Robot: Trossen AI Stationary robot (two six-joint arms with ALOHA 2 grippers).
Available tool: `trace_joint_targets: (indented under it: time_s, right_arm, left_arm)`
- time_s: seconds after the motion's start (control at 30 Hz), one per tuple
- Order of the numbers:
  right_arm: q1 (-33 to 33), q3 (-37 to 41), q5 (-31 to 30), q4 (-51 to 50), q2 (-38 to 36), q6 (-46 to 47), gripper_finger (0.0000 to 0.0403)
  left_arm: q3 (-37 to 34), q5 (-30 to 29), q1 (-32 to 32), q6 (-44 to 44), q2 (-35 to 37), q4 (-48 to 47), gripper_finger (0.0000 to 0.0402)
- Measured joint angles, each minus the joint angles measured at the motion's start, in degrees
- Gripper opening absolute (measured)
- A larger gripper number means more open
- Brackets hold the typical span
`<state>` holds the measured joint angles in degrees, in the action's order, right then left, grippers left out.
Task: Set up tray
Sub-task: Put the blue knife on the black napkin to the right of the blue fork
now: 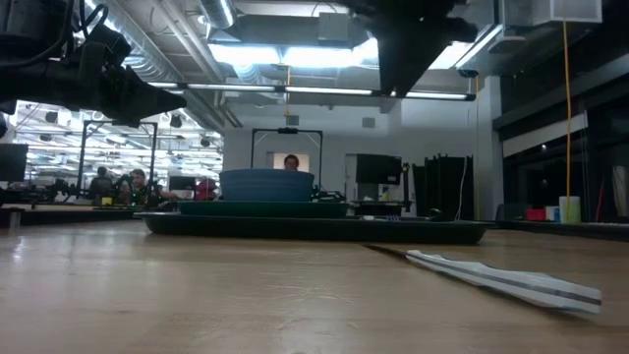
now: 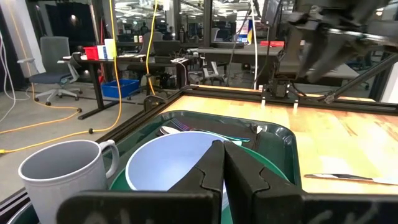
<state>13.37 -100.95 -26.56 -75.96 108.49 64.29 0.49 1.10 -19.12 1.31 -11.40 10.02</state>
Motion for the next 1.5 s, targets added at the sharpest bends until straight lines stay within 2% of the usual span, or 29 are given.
trace_joint_targets:
  time_s: [0.33, 0.6, 0.7, 1.2, 1.5]
  right_arm:
    - [8.4, 0.0, 3.72, -0.04, 0.0, 4.85, 0.0113]
    - [14.79, 0.02, 4.39, 0.57, 0.0, 13.37, 0.0113]
    - [16.45, 0.02, 4.39, 1.28, 0.0, 13.58, 0.0113]
    - [17.59, 0.07, 3.9, 4.92, 0.61, 13.25, 0.0113]
    - [17.57, 0.07, 3.8, 5.51, 4.64, 13.21, 0.0113]
  left_arm:
    - [0.0, 0.0, 0.01, 0.0, 0.0, 0.01, 0.0004]
    - [0.0, 0.0, 0.0, 0.0, 0.0, 0.02, 0.0004]
    - [0.0, 0.0, -0.01, 0.0, 0.0, 0.01, 0.0004]
    - [0.0, 0.01, 0.01, -0.01, 0.0, 0.02, 0.0004]
    - [0.0, 0.02, 0.01, -0.01, 0.0, 0.02, 0.0004]
